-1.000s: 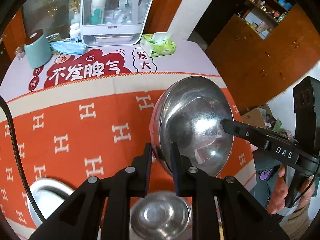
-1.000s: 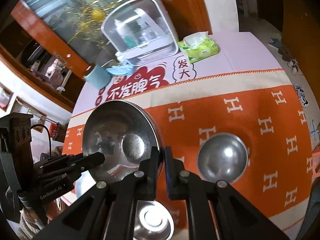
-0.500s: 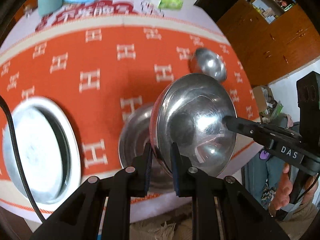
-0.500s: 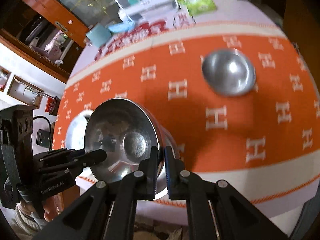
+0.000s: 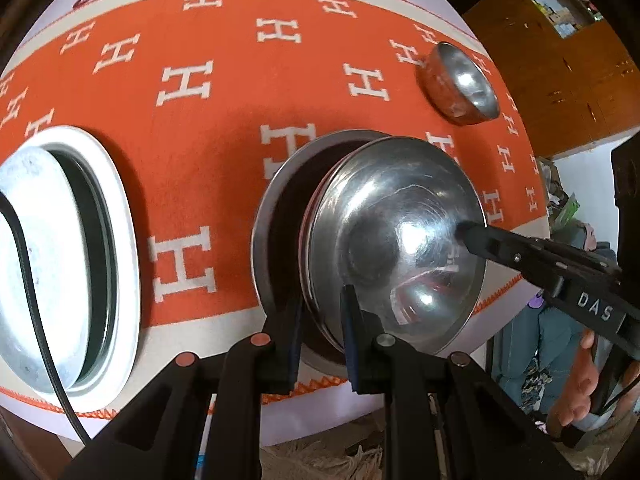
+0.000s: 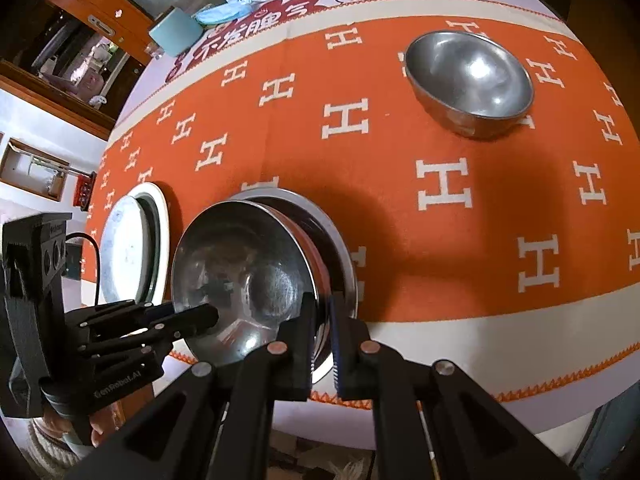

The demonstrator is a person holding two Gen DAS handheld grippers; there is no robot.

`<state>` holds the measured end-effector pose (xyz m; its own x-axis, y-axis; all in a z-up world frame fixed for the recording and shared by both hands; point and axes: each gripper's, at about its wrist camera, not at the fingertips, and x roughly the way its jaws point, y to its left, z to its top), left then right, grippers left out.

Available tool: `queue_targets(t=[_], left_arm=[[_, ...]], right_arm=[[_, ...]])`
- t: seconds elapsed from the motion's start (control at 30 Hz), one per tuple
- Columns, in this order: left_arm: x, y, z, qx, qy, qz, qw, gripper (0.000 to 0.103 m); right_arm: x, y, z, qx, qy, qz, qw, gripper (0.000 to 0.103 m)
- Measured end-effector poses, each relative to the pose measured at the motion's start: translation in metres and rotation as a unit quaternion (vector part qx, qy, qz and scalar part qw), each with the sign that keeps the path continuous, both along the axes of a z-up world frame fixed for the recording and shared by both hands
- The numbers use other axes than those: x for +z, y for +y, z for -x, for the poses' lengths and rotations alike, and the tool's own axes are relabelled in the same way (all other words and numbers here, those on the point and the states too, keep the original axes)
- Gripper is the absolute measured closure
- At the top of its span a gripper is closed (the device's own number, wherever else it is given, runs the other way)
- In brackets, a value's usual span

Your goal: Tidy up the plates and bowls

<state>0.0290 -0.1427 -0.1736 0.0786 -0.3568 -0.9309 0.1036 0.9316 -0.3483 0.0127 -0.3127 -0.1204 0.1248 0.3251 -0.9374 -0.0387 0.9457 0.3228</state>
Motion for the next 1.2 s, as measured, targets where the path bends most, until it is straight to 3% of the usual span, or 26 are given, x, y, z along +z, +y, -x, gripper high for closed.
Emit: queue_targets(t=[0.3, 0.6, 0.8, 0.93, 1.0, 1.2], left_arm=[[-0.001, 0.001, -0.009, 0.003, -0.002, -0.002, 1.0, 0.087], [0.007, 0.002, -0.011, 0.006, -0.009, 0.006, 0.9999, 0.07], [0.02, 0.002, -0.012, 0.021, -0.024, 0.014, 0.9994, 0.039], [0.031, 0.004, -0.013, 0.025, -0.043, 0.005, 0.9987, 0.036], [0.033, 0.008, -0.013, 0.03, -0.044, 0.01, 0.9985, 0.035], [0.041, 0.011, -0.013, 0.041, -0.055, 0.014, 0.9976, 0.033]], right_arm=[[-0.009, 0.001, -0.005, 0.0, 0.014, 0.0, 1.0, 0.096], [-0.011, 0.004, -0.009, 0.01, 0.02, 0.006, 1.0, 0.096], [-0.009, 0.007, -0.01, 0.026, 0.026, 0.013, 0.999, 0.095], [0.003, 0.008, -0.01, 0.032, -0.001, 0.026, 0.999, 0.091], [0.008, 0.008, -0.01, 0.035, -0.01, 0.026, 0.999, 0.082], [0.015, 0.01, -0.008, 0.044, -0.021, 0.016, 0.999, 0.081]])
